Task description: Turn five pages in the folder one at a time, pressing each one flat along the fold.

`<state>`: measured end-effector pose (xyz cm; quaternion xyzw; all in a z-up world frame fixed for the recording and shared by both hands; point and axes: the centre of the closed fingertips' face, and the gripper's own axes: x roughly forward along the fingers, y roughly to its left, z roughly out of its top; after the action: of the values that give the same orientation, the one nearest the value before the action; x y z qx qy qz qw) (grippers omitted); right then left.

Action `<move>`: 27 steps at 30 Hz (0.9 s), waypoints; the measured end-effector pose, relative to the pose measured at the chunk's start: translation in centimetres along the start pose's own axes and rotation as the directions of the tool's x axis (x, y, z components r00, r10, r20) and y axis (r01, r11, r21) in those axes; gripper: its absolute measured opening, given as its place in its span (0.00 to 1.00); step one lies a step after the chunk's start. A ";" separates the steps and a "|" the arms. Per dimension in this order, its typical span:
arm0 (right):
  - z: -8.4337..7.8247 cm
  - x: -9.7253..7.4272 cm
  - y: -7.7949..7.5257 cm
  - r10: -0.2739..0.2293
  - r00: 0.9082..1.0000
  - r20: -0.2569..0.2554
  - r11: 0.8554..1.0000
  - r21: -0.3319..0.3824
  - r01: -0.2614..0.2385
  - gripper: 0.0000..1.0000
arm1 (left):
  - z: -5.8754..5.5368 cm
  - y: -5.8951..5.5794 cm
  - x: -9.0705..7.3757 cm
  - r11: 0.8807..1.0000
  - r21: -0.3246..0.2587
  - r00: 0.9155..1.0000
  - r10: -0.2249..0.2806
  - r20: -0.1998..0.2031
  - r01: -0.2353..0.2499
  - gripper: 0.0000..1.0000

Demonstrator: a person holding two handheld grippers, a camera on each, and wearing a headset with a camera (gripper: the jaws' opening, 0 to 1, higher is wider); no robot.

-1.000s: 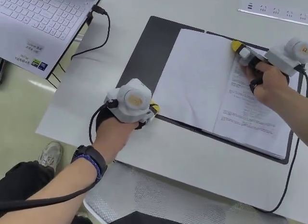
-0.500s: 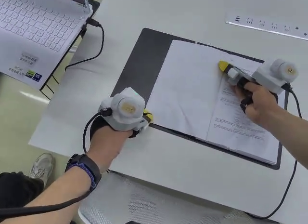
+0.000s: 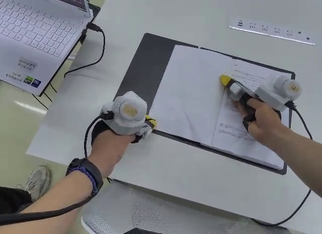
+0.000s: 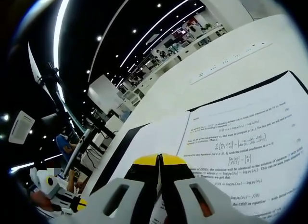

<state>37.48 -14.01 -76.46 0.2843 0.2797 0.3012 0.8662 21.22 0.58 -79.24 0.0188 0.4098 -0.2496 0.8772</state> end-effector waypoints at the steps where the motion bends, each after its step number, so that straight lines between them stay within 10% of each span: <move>1: -0.1 -0.2 0.1 0.001 1.000 0.003 1.000 0.002 -0.001 0.00 | 0.0 0.0 0.0 1.000 0.000 1.000 0.000 0.000 0.000 0.00; 27: -4.6 -4.8 2.6 0.046 0.999 0.005 0.999 -0.008 -0.046 0.00 | 0.0 -0.3 -0.1 1.000 0.006 1.000 0.006 -0.007 -0.006 0.00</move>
<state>30.33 -14.14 -76.37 0.2878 0.2698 0.3217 0.8608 21.06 0.37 -79.10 0.0233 0.4121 -0.2479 0.8765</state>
